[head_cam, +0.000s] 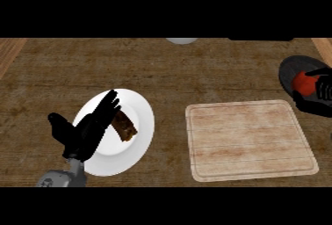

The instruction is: Pick the bell pepper from the cutting board and place it in the pan

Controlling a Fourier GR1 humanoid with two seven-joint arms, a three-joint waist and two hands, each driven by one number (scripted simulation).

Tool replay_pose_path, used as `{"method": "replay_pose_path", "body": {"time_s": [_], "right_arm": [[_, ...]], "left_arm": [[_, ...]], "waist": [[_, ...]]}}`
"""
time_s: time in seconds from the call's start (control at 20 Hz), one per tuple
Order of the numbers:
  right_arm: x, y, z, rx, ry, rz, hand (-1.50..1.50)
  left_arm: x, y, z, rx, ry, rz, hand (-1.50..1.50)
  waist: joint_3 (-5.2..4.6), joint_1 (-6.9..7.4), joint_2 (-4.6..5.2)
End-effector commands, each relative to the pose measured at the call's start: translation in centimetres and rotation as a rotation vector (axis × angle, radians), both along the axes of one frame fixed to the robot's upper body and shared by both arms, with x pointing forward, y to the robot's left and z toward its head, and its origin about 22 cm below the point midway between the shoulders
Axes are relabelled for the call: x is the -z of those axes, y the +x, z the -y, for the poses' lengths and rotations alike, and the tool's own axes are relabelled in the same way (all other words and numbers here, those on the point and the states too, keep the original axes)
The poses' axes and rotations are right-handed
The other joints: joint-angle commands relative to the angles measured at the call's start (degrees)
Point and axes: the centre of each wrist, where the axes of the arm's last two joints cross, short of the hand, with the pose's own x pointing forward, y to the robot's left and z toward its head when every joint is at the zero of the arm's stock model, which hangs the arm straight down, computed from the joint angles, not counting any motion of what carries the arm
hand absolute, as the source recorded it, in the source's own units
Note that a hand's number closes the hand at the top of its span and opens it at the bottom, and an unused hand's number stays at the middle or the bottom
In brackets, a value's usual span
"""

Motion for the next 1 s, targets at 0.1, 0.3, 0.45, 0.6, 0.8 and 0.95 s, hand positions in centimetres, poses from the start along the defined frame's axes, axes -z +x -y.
{"method": "replay_pose_path", "body": {"time_s": [0.1,0.3,0.45,0.6,0.8,0.95], "right_arm": [[1.1,2.3,3.8,0.142,0.03,0.103,1.5],[0.9,3.9,4.5,0.174,0.059,0.129,1.5],[1.2,3.7,5.6,0.185,0.049,0.14,1.5],[-0.4,3.4,7.6,0.196,0.049,0.147,1.5],[0.5,2.4,8.8,0.326,0.026,-0.016,1.5],[1.0,2.1,8.8,0.274,-0.037,-0.164,-1.5]], "left_arm": [[0.2,0.0,1.8,0.02,-0.002,0.009,0.0],[-0.3,0.3,1.2,0.046,-0.024,0.011,0.0],[-0.2,0.3,-0.1,0.043,-0.018,0.008,0.0],[-1.1,1.2,1.6,0.049,-0.003,0.039,0.0],[-1.4,0.6,2.0,0.084,-0.008,0.037,0.0],[-0.4,0.8,2.5,0.097,-0.028,0.048,0.0]], "waist": [[0.11,0.62,0.38],[0.22,2.01,0.85],[0.24,2.35,1.01],[0.33,2.47,1.4],[0.32,4.21,1.89],[0.31,4.84,2.57]]}}
